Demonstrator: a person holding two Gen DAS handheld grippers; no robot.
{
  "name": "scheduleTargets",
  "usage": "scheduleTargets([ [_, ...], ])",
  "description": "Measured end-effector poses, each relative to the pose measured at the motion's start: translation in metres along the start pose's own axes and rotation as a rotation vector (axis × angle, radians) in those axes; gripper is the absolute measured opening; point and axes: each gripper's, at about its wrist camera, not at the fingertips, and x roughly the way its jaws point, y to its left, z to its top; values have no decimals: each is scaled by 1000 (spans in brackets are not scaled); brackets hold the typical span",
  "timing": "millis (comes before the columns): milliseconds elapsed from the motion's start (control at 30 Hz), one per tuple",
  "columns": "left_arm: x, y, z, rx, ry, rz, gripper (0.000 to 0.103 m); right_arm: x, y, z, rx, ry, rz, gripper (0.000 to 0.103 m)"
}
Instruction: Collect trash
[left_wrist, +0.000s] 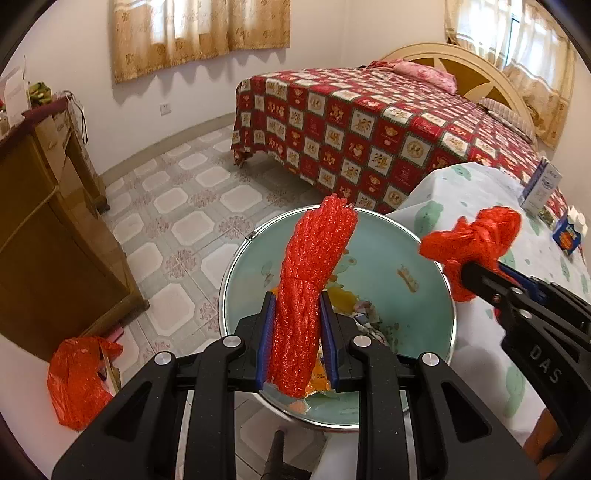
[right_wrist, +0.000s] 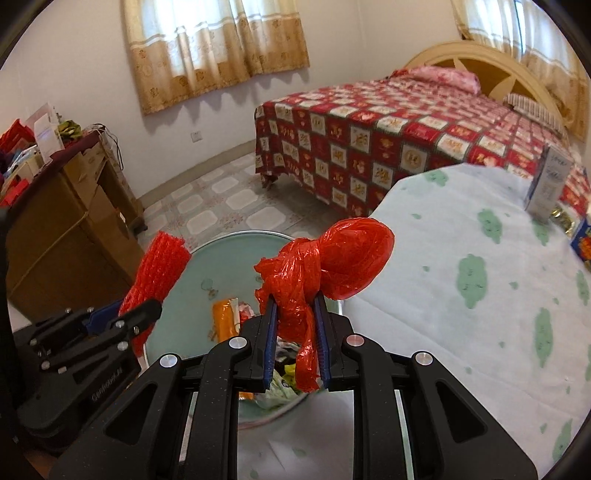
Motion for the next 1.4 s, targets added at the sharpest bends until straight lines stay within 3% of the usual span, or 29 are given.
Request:
scheduleTargets([
  [67,8,1,2,-11,13,8,24,5,2,3,1,9,7,23],
  [200,19,4,2,-27,26,17,28,17,2,7,5,7,25,40],
  [333,22,5,1,-40,13,17,55,19,-5,7,37,-9,28,46],
  [400,19,4,2,-39,-2,13,60,15,-9,6,64,-23,35,50],
  [467,13,3,2,-47,-36,28,83,10,-12,6,87,-39,28,57],
  [567,2,2,3,-43,-85,48,88,-7,-16,0,140,-99,0,71],
  [633,-6,2,2,-39,-110,70,93,-13,-21,-3,163,-122,-13,74],
  [867,-38,0,-7,-1,-208,129,97,-35,-24,-16,142,-207,-105,88],
  [1067,-74,-5,-10,28,-310,136,97,-66,-23,-27,114,-287,-134,89],
  [1167,-93,-9,-10,54,-361,147,97,-92,-20,-32,106,-372,-146,92],
  [1400,-125,-6,-3,26,-415,119,97,-126,-11,-33,84,-486,-164,93],
])
